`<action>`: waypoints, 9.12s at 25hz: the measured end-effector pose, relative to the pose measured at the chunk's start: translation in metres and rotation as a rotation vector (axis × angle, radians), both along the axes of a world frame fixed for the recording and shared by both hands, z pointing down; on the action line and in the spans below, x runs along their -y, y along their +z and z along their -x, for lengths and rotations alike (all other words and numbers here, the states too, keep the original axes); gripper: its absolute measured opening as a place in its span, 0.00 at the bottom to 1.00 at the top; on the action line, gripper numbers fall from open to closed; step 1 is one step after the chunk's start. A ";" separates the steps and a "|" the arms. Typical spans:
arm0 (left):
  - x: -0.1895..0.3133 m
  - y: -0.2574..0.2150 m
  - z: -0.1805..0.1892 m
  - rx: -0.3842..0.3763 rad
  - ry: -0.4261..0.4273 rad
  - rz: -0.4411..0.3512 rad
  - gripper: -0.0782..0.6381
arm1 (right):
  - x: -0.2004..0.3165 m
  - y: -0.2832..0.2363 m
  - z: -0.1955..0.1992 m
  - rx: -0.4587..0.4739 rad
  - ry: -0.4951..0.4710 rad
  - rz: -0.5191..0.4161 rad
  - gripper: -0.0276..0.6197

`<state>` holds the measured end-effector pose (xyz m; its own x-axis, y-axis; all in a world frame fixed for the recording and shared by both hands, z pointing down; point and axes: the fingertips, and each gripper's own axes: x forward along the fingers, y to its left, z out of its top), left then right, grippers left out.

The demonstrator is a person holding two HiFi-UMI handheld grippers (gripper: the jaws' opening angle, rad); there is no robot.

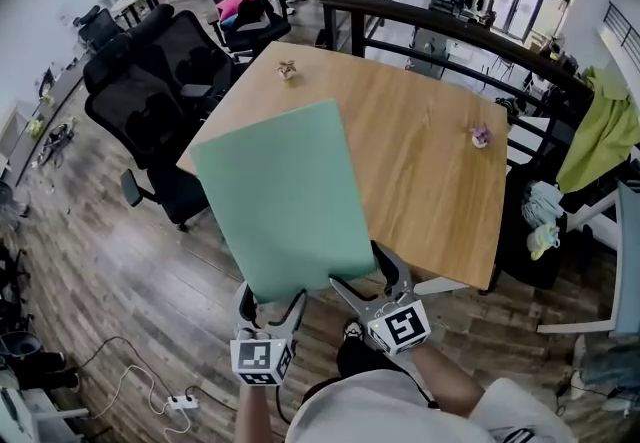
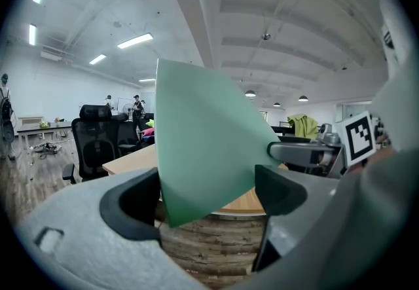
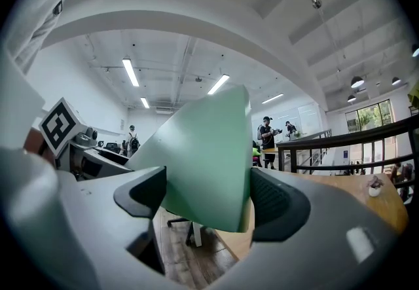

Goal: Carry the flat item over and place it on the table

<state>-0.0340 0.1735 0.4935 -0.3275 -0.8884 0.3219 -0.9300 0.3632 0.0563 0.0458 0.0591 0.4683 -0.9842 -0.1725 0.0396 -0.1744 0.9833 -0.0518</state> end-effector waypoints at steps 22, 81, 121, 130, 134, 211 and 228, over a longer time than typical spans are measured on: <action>0.116 0.001 0.105 -0.016 0.148 -0.021 0.76 | 0.102 -0.001 0.090 -0.019 0.152 -0.021 0.67; 0.239 0.099 0.236 -0.226 0.572 0.174 0.76 | 0.186 0.109 0.190 -0.224 0.580 0.300 0.68; 0.305 0.178 0.244 -0.450 0.531 0.386 0.76 | 0.259 0.199 0.199 -0.415 0.565 0.603 0.68; 0.309 0.187 0.245 -0.483 0.518 0.406 0.76 | 0.263 0.211 0.199 -0.439 0.564 0.660 0.68; 0.311 0.191 0.244 -0.491 0.517 0.414 0.76 | 0.265 0.217 0.197 -0.450 0.568 0.686 0.68; 0.392 0.269 0.267 -0.455 0.542 0.561 0.76 | 0.344 0.290 0.221 -0.622 0.550 0.697 0.68; 0.396 0.266 0.271 -0.444 0.525 0.501 0.76 | 0.348 0.288 0.222 -0.581 0.560 0.681 0.69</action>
